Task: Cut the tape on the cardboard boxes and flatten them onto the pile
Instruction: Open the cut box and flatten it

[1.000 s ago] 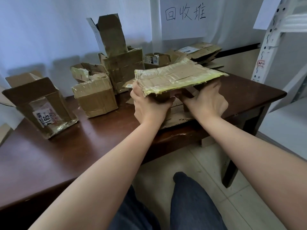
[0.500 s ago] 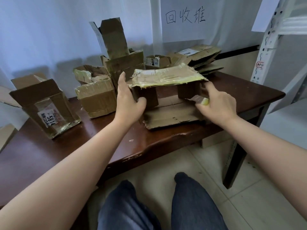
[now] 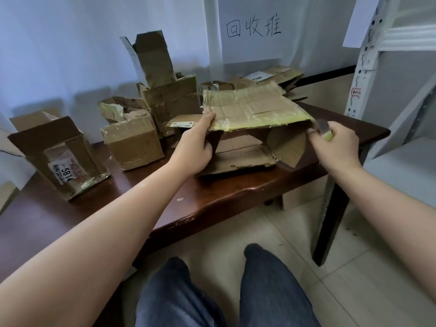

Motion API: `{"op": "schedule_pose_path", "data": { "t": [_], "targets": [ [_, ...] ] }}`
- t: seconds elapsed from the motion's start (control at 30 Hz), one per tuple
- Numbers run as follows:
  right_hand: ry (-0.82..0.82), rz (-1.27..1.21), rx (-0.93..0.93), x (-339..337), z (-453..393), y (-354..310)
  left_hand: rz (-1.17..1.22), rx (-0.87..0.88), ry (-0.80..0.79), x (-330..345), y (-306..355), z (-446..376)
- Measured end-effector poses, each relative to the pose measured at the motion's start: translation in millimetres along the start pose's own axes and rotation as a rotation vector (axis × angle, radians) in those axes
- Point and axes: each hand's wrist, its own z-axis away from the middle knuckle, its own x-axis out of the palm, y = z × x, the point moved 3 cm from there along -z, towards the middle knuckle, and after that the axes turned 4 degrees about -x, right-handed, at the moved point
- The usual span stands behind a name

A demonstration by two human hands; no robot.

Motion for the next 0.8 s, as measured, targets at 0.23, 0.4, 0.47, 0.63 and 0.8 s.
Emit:
{"op": "schedule_pose_path", "data": {
  "t": [0.23,0.4,0.47,0.63,0.8],
  "targets": [
    [0.105,-0.001,0.14,-12.1,0.1,11.5,-0.077,0.076,-0.17,24.4,13.5,-5.2],
    [0.363,0.075,0.363,-28.5,4.7,38.7,-0.29,0.136,-0.379,45.4,21.8,-3.0],
    [0.382,0.132,0.356,-29.9,1.0,39.0,-0.41,0.179,-0.445,53.3,28.9,2.2],
    [0.128,0.214,0.081,-7.4,-12.0,15.5,-0.511,0.238,-0.455,53.4,35.2,-1.1],
    [-0.223,0.365,0.049,33.1,-20.1,9.5,-0.467,0.318,-0.5,42.8,55.0,-2.3]
  ]
}}
